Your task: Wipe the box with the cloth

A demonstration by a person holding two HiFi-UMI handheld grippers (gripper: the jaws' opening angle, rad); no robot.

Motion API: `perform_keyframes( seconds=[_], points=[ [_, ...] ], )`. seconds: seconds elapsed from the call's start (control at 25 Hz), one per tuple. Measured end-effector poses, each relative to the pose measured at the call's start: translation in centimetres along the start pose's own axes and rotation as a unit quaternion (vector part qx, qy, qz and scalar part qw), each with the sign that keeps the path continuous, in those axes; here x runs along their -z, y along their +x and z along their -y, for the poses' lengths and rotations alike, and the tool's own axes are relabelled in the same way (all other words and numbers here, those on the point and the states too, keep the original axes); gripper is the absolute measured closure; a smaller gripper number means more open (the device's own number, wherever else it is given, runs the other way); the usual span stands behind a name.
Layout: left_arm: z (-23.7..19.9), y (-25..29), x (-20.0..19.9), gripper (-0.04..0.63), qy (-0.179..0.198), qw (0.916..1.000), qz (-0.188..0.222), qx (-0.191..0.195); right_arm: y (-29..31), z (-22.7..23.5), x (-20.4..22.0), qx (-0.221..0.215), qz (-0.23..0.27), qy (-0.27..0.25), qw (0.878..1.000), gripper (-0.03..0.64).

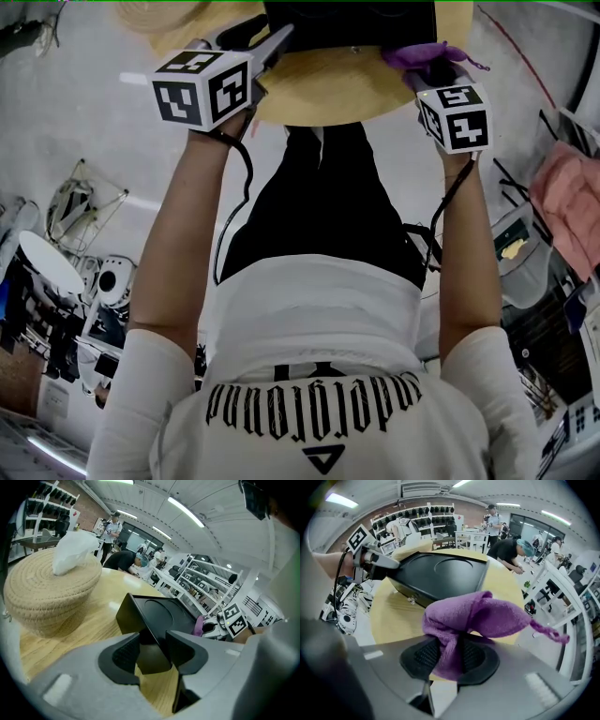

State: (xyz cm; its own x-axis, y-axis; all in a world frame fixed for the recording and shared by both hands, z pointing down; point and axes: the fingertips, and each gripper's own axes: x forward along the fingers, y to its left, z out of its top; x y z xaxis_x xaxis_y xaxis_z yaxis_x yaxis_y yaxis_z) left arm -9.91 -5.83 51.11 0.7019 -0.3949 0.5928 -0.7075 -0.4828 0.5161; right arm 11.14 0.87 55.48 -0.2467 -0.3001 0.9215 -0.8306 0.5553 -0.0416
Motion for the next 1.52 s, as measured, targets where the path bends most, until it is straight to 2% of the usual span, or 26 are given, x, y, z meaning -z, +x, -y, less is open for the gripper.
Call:
perform_keyframes(
  seconds=[0.12, 0.32, 0.64, 0.88, 1.04, 1.2, 1.4, 1.52],
  points=[
    [-0.4, 0.0, 0.1, 0.405, -0.002, 1.0000, -0.001, 0.001, -0.3, 0.9, 0.0, 0.009, 0.001, 0.014, 1.000, 0.517],
    [-0.2, 0.4, 0.4, 0.405, -0.001, 1.0000, -0.004, -0.001, -1.4, -1.6, -2.0, -0.016, 0.020, 0.001, 1.000, 0.518],
    [-0.2, 0.0, 0.2, 0.406, -0.004, 1.0000, -0.001, -0.006, -0.7, -10.0, -6.9, -0.090, 0.044, -0.042, 0.994, 0.518],
    [0.0, 0.4, 0.3, 0.407, -0.002, 1.0000, 0.001, -0.009, 2.4, -16.6, -8.6, -0.142, 0.059, -0.026, 0.988, 0.518],
    [0.1, 0.2, -0.1, 0.407, 0.002, 1.0000, 0.002, -0.008, 3.6, -19.6, -9.9, -0.166, 0.065, -0.043, 0.983, 0.518],
    [0.1, 0.0, 0.0, 0.407, 0.003, 1.0000, 0.000, -0.009, 3.8, -19.0, -9.4, -0.164, 0.065, -0.024, 0.984, 0.518],
    [0.3, 0.3, 0.0, 0.407, 0.006, 0.9999, 0.000, -0.011, 3.2, -13.6, -6.6, -0.123, 0.057, 0.030, 0.990, 0.518],
    [0.2, 0.5, 0.0, 0.407, 0.005, 0.9999, 0.000, -0.011, 3.1, -12.1, -5.8, -0.113, 0.057, 0.040, 0.991, 0.520]
  ],
)
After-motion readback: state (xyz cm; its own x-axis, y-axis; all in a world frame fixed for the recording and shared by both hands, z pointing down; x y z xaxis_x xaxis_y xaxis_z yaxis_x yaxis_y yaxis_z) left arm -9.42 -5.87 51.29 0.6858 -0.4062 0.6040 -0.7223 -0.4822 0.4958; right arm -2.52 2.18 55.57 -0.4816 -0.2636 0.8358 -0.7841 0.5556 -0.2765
